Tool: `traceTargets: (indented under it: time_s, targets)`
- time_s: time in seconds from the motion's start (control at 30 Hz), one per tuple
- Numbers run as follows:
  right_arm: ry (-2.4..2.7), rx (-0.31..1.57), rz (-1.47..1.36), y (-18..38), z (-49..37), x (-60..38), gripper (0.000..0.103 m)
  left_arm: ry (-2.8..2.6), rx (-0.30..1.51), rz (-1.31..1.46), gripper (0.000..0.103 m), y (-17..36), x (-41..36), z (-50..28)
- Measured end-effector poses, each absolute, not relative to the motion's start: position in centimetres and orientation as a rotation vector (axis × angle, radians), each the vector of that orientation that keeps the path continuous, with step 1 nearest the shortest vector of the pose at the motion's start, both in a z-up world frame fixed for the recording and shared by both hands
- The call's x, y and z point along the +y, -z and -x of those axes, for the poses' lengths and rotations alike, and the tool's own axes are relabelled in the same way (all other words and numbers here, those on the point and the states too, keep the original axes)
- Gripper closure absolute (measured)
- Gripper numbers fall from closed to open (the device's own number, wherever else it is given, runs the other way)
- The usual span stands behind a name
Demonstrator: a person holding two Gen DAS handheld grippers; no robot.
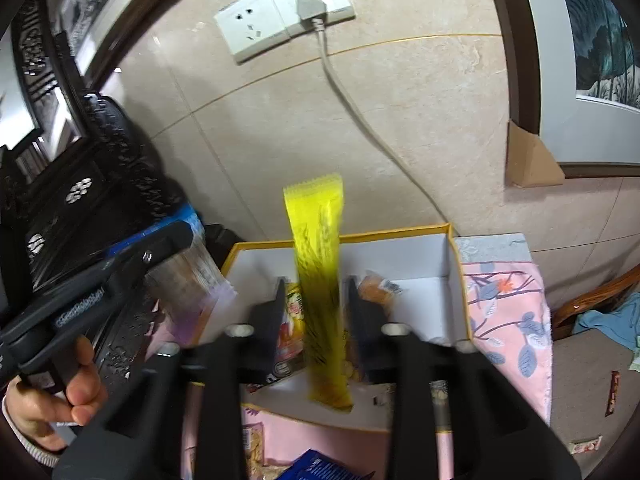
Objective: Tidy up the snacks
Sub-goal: 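Move both tools back toward the snack pile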
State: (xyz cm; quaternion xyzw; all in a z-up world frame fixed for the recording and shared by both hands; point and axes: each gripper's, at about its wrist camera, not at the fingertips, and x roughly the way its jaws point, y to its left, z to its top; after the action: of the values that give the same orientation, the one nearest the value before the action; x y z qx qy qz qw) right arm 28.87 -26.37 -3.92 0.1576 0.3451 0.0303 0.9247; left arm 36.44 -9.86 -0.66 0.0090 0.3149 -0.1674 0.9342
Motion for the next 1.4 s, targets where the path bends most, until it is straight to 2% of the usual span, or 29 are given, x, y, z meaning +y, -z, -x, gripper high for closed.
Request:
traceTargets:
  time_s: [0.13, 0.53, 1.0, 1.2, 1.4]
  targets:
    - [-0.07, 0.662, -0.31, 3.1, -27.7, -26.5, 0.038, 0.344, 0.595, -0.011, 0.008, -0.1, -8.4, -35.0]
    - [-0.075, 0.739, -0.275, 5.3, -22.2, -25.7, 0.037, 0.291, 0.687, 0.049, 0.005, 1.9, -3.5, -30.4]
    - [0.037, 1.034, -0.333, 16.7, -11.3, -27.0, 0.037, 0.214, 0.894, 0.091, 0.005, 8.5, 3.4, -21.4]
    - [0.114, 1.155, -0.573, 21.7, -9.6, -27.2, 0.037, 0.207, 0.933, 0.079, 0.005, 9.8, 4.3, -19.5]
    - [0.154, 1.187, -0.715, 23.7, -10.9, -25.8, 0.037, 0.202, 0.914, 0.077, 0.005, 9.4, 5.0, -18.9]
